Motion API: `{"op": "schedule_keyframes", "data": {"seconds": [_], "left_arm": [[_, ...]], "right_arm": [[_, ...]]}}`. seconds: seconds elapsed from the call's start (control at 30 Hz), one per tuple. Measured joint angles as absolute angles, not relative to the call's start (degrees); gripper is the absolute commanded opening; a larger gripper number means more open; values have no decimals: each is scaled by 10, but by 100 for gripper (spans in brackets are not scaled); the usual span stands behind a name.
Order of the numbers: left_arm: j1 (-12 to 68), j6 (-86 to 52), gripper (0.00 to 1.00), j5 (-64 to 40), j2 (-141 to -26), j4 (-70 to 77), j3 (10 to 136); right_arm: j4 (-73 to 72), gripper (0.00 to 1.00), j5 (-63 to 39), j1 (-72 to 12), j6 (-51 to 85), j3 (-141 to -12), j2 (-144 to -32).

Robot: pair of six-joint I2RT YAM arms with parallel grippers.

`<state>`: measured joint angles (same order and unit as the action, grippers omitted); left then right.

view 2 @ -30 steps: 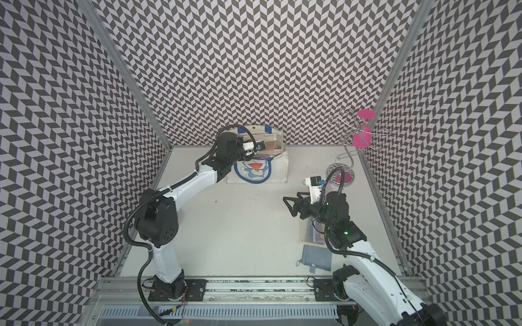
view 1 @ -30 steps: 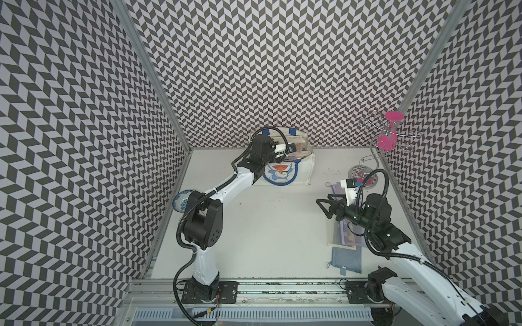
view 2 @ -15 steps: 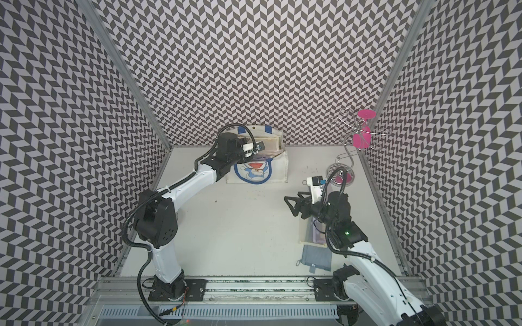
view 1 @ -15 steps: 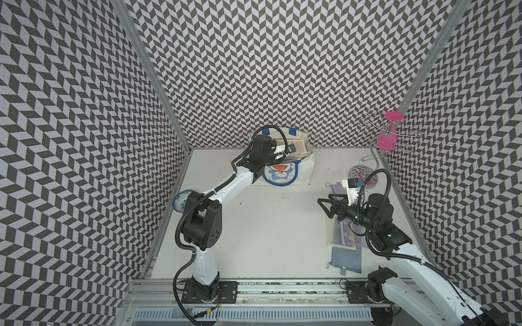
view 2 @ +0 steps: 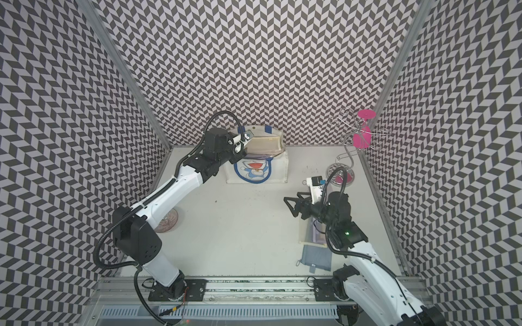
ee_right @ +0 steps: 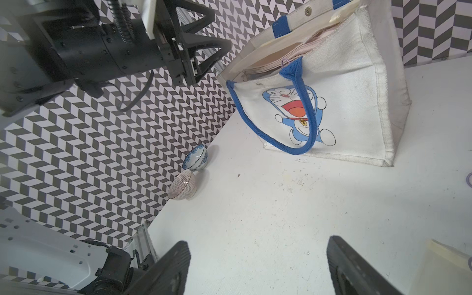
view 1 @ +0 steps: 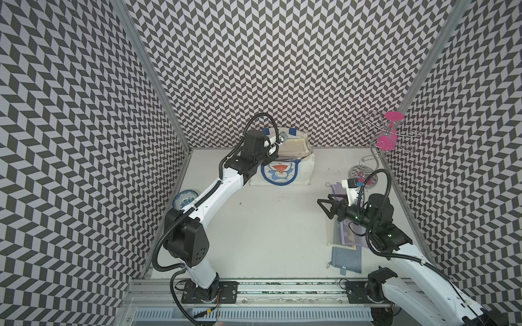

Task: Put the pencil pouch into the canvas bag
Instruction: Place the pencil pouch in the canvas bag.

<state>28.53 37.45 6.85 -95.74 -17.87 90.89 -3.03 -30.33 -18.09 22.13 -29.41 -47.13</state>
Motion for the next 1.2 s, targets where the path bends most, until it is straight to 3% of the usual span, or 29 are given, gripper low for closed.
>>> {"op": "schedule_keyframes", "data": {"seconds": [0.2,0.37,0.47,0.67,1.0,1.2], "left_arm": [[263,177,77,-4,-952,-220,962],[243,27,70,-64,-1104,-254,1225],[248,-29,67,-81,-1191,-268,1314],[270,-103,65,-83,-1294,-301,1301],[274,-137,66,-77,-1324,-297,1274],[272,-131,73,-52,-1328,-302,1286]], "right_arm": [[-30,84,-305,-181,222,-294,-466],[-27,84,-303,-181,221,-294,-462],[-22,84,-300,-181,220,-294,-454],[-12,84,-294,-178,219,-294,-450],[-13,84,-291,-178,218,-296,-455],[-10,84,-281,-178,218,-297,-459]]}}
